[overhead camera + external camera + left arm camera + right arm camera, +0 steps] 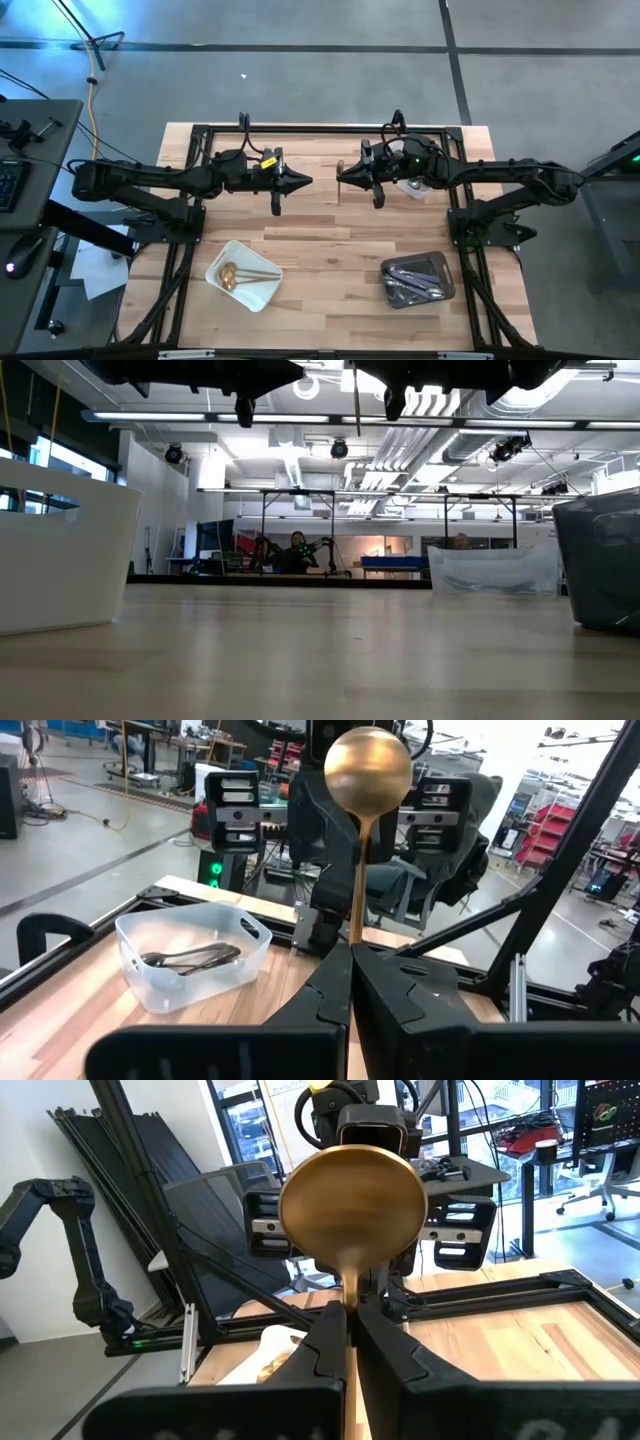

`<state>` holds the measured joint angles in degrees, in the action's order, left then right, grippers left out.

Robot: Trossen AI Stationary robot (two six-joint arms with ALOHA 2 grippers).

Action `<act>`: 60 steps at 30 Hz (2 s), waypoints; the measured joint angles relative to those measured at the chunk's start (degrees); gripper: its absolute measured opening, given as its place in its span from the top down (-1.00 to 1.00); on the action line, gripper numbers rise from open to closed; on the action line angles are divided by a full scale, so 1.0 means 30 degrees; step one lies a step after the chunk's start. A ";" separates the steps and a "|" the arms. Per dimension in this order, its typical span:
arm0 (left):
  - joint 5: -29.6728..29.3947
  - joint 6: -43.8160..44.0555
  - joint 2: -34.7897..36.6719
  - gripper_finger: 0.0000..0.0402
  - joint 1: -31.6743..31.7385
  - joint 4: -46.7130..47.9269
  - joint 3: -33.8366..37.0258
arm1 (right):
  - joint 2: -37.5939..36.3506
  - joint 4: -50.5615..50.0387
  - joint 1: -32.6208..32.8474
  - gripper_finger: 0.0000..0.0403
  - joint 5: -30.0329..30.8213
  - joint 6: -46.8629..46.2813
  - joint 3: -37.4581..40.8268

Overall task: Sort silverware by color (type)
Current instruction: Put the gold spoon into the white bin

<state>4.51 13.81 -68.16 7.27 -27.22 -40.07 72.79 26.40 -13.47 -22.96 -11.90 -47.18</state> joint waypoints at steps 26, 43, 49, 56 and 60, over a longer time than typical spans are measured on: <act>0.0000 -0.0316 0.0007 1.00 0.0007 -0.0018 0.0000 | 0.0000 -0.0149 0.0000 1.00 0.0000 0.0028 0.0015; 0.0000 -0.0354 0.0007 1.00 0.0007 -0.0008 0.0000 | 0.0004 -0.0170 0.0000 1.00 0.0007 0.0130 0.0015; 0.0000 -0.0805 0.0007 1.00 0.0007 -0.0008 0.0000 | 0.0000 -0.0170 0.0000 1.00 0.0007 0.0136 0.0015; 0.0000 -0.0644 0.0015 0.88 0.0010 0.0286 0.0000 | 0.0000 -0.0192 0.0000 1.00 0.0007 0.0137 0.0015; -0.0496 -0.0479 0.0015 0.69 0.0007 0.0280 0.0000 | 0.0000 -0.0199 0.0000 1.00 0.0007 0.0137 0.0015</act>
<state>3.02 12.37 -68.12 7.29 -26.38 -40.07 72.79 25.80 -13.47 -22.94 -11.49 -47.13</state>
